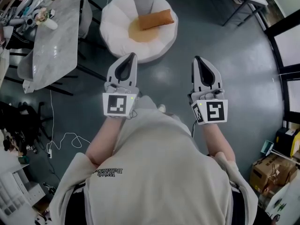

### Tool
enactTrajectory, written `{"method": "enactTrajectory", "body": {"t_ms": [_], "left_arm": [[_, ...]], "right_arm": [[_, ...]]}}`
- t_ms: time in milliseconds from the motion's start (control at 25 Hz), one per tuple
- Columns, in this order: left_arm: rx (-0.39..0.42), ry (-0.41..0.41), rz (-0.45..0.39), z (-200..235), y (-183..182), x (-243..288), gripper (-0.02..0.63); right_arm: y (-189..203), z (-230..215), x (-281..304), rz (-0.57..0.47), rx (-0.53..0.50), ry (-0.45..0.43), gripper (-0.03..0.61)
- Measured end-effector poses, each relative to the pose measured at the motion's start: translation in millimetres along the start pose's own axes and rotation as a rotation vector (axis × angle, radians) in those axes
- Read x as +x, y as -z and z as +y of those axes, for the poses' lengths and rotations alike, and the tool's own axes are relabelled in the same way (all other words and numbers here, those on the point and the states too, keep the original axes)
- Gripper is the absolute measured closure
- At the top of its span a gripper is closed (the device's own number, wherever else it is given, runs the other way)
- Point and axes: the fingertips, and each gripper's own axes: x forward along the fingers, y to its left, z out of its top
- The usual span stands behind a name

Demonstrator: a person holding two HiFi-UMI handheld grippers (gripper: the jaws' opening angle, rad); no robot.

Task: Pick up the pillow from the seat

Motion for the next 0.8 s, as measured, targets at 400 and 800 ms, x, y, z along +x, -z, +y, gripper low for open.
{"method": "enactTrajectory", "body": {"t_ms": [400, 800], "left_arm": [[0.035, 0.015, -0.015, -16, 0, 19, 0.603], [0.056, 0.018, -0.03, -3, 24, 44, 0.603]], "right_arm": [[7, -23, -7, -0.016, 0.003, 0.014, 0.571], [25, -33, 18, -0.019, -0.021, 0.009, 0.571]]}}
